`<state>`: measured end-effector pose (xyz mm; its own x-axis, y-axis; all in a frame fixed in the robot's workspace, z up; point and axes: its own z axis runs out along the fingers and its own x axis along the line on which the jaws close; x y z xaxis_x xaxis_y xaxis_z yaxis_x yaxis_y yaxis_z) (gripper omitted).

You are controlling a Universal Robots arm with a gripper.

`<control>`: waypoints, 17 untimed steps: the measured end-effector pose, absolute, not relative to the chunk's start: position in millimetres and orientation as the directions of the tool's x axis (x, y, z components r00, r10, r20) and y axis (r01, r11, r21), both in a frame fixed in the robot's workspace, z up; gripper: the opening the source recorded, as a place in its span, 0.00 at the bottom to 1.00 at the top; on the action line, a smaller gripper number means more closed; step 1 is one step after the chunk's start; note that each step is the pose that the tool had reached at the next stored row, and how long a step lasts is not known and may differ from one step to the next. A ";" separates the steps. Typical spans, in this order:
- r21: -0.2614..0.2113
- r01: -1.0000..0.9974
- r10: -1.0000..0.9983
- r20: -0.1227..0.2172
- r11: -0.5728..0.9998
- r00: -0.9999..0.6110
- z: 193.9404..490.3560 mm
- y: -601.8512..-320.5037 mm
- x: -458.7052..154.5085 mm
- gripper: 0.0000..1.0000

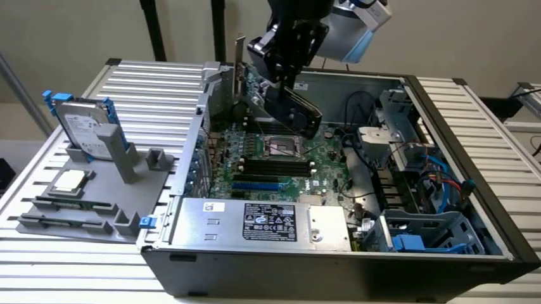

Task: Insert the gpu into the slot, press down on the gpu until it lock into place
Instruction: 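Insert the gpu into the slot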

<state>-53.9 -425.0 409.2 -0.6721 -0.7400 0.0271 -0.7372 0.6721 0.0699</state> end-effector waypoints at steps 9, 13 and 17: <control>0.038 -0.834 -0.834 0.003 0.551 -0.551 408.2 -425.0 -53.9 0.26; 0.024 -0.870 -0.870 -0.006 0.492 -0.492 407.1 -424.9 -53.8 0.26; 0.021 -0.904 -0.904 -0.008 0.427 -0.428 403.9 -425.0 -53.9 0.26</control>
<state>-53.9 -425.0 403.9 -0.4275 -0.9040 -0.0076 -0.9039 0.4273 0.0215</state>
